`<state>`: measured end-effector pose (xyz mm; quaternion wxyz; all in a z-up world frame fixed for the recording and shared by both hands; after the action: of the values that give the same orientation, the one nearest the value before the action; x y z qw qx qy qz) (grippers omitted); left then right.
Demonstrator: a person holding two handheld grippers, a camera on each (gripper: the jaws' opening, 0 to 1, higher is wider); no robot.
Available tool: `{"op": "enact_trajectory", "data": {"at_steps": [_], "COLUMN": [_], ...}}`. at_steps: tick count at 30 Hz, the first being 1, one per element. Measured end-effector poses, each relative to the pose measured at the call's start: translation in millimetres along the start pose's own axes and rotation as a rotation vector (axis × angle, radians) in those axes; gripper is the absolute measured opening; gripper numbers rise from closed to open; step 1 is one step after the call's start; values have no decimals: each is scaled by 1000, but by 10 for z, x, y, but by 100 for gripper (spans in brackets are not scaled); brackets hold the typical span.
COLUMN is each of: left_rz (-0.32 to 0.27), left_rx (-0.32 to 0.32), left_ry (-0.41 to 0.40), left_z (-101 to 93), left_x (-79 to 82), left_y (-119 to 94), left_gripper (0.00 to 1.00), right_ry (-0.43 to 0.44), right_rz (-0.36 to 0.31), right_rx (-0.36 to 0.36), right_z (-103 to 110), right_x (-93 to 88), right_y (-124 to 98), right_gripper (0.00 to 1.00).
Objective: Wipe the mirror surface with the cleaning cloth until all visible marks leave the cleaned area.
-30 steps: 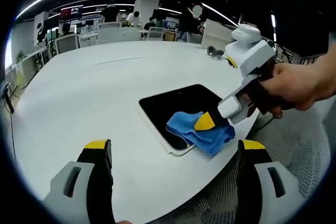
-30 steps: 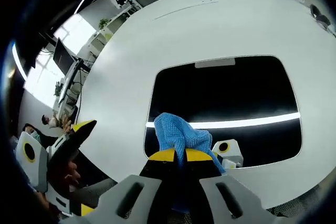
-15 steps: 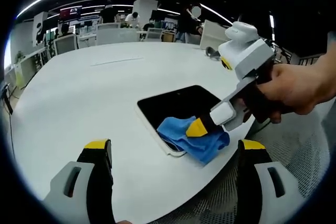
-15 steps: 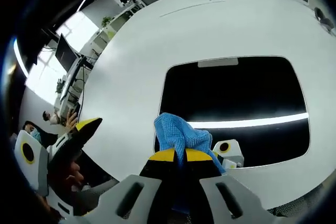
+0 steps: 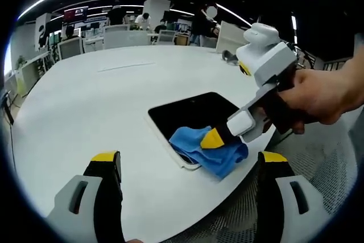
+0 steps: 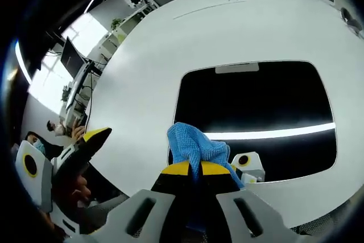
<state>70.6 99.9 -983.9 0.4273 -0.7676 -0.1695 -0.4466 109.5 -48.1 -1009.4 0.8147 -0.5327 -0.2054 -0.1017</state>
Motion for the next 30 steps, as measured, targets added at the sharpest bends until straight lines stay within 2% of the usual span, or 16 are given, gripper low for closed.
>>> {"op": "enact_trajectory", "data": {"at_steps": [16, 30], "left_rz": [-4, 0], "left_rx": [8, 2], "left_ry": [-4, -4], "left_z": [7, 5], "left_x": [6, 6], "left_y": [-6, -3], "left_gripper": [99, 99], "right_ry": [-1, -8], "right_rz": [11, 5], "right_rx": [14, 17], "right_z": [13, 18], "right_x": [16, 126], "right_y": [15, 73], "right_gripper": [0, 0]}}
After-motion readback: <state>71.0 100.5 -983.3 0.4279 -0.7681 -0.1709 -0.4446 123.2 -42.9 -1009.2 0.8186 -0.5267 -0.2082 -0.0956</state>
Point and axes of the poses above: the point that each gripper's makers call its tool centre point, and the gripper's own axes: y roughly forward along the fingers, z roughly to its left, x roughly out of its top, the point moved 9 cm from there along -y, roughly backward along the fingers, and after that the axes turned 5 degrees about -y, right-handed, at the moved point
